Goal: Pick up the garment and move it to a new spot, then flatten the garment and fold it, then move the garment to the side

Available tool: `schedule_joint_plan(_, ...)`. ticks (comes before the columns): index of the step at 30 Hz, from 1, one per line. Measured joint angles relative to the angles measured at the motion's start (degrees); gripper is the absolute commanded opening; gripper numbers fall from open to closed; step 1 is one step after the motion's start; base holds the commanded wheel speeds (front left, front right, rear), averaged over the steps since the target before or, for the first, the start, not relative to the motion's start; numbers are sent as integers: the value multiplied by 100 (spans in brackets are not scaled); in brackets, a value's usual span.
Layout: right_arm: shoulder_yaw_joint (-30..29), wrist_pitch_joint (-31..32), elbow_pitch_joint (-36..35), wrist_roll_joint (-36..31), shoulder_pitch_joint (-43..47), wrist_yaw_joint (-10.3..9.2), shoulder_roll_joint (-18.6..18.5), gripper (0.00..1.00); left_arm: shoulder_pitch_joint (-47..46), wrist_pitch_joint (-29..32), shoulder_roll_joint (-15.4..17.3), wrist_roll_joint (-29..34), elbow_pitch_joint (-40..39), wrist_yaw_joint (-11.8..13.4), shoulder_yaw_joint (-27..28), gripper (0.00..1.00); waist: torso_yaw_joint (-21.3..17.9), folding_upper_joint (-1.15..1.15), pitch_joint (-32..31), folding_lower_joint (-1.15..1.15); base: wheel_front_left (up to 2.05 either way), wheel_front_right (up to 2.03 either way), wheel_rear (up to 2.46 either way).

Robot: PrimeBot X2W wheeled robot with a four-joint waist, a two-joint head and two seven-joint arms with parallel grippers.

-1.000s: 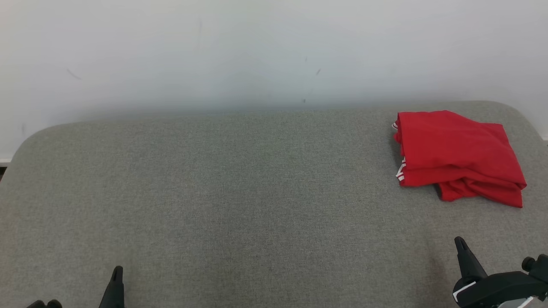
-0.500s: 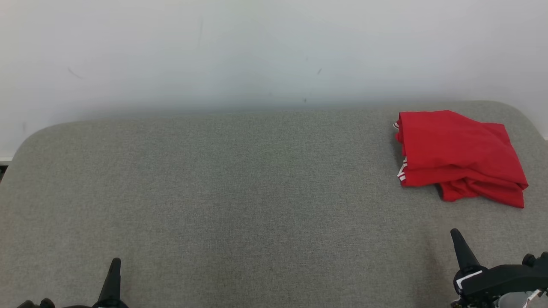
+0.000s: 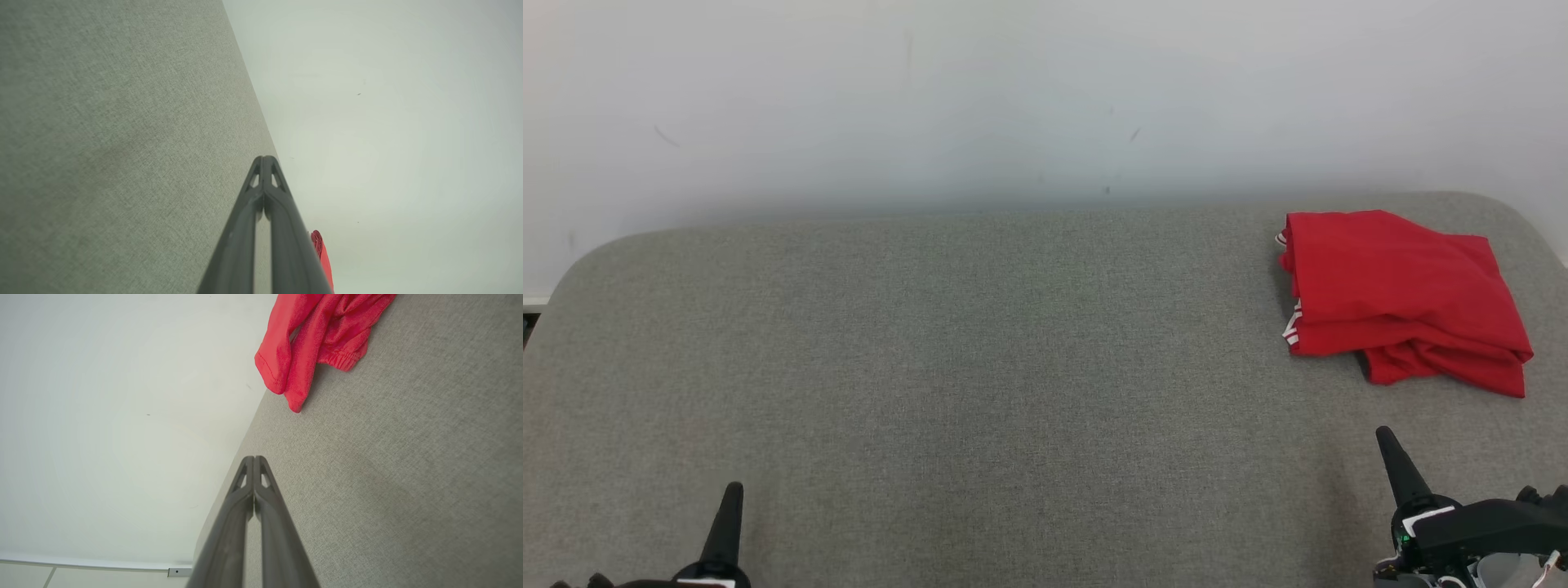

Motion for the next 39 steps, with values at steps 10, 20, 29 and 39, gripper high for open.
schedule_joint_plan(10, -158, 151, 86, 649, -120, 149, 157, 0, -174, 107, -33, -812, 127, -152, 152, 0, 12, 0, 10, 0, 0, 0, 0)
schedule_joint_plan(20, -320, 320, 148, 1280, -237, 301, 324, 0, -288, 231, -104, -1591, 232, -299, 304, 0, 25, 0, 20, 0, 0, 0, 0)
schedule_joint_plan(29, -391, 396, 180, 1604, -242, 355, 413, 0, -345, 282, -130, -1970, 304, -393, 357, 0, 31, 0, 24, 0, 0, 0, 0)
schedule_joint_plan(39, -391, 396, 181, 1604, -243, 356, 413, 0, -346, 282, -131, -1970, 308, -393, 357, 0, 31, 0, 24, 0, 0, 0, 0)
